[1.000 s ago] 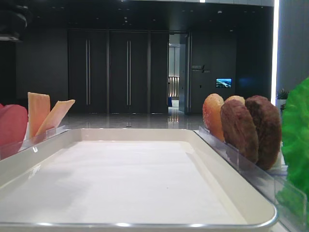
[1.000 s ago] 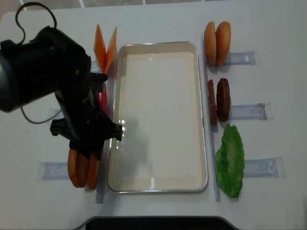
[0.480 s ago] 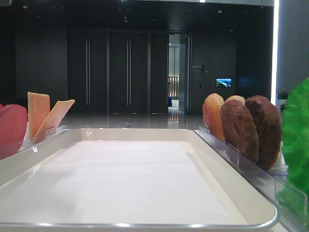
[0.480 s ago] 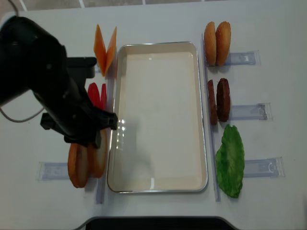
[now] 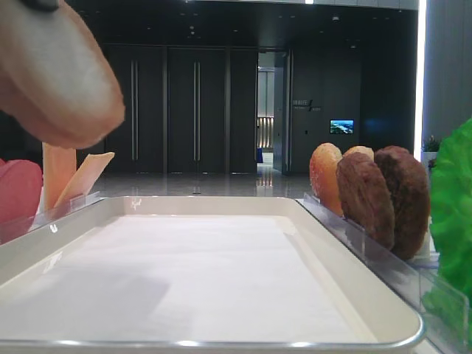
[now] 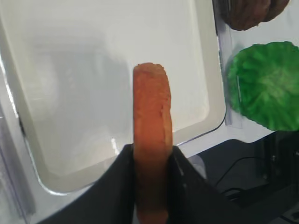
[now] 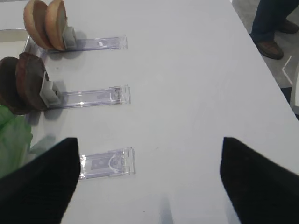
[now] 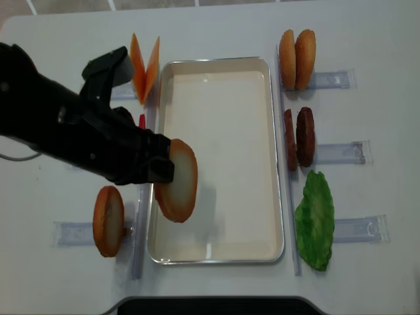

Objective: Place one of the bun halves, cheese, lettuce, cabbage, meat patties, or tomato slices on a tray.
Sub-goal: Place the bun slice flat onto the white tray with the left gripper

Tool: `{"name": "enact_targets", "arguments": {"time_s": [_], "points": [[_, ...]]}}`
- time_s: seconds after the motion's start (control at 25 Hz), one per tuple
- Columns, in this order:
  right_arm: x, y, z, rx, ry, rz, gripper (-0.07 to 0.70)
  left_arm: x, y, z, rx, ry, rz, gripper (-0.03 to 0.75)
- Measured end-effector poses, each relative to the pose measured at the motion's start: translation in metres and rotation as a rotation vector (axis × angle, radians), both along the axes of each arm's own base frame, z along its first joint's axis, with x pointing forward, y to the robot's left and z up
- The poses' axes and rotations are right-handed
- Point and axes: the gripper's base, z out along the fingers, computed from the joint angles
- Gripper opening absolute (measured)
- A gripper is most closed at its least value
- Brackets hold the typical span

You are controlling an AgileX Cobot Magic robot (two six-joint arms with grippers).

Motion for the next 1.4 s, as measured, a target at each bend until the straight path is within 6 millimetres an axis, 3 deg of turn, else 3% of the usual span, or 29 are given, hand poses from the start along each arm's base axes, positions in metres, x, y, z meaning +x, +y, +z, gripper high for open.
{"name": "enact_targets", "arguments": {"time_s": [0.28, 0.52, 0.96, 1.4], "points": [[0.0, 0.0, 0.0, 0.0, 0.0, 0.0, 0.58, 0.004, 0.007, -0.034, -0.175, -0.085, -0.029, 0.141], [0.0, 0.0, 0.0, 0.0, 0.0, 0.0, 0.58, 0.016, -0.003, -0.057, -0.237, -0.094, -0.084, 0.141], [0.0, 0.0, 0.0, 0.0, 0.0, 0.0, 0.58, 0.03, -0.013, -0.105, -0.235, 0.057, -0.085, 0.141], [0.0, 0.0, 0.0, 0.0, 0.0, 0.0, 0.58, 0.037, -0.015, -0.121, -0.23, 0.013, -0.124, 0.14]]}}
